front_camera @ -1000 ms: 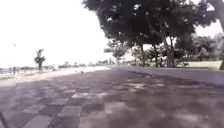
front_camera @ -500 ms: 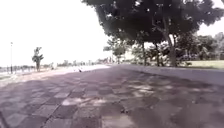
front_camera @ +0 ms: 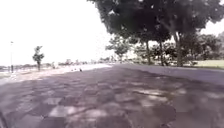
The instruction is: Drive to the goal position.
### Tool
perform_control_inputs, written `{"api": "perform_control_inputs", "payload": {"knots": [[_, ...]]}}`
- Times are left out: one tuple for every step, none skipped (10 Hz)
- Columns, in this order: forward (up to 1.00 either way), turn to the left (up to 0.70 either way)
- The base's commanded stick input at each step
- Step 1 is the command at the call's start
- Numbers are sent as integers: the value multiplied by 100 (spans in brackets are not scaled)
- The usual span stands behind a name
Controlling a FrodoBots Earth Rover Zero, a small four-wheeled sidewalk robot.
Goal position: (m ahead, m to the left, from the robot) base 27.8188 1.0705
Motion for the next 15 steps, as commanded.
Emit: {"api": "perform_control_inputs", "payload": {"knots": [[85,0],[85,0],[85,0],[85,0],[85,0],[85,14],[85,33],[85,0],[85,0],[85,0],[85,0],[85,0],[85,0],[85,0],[85,0]]}}
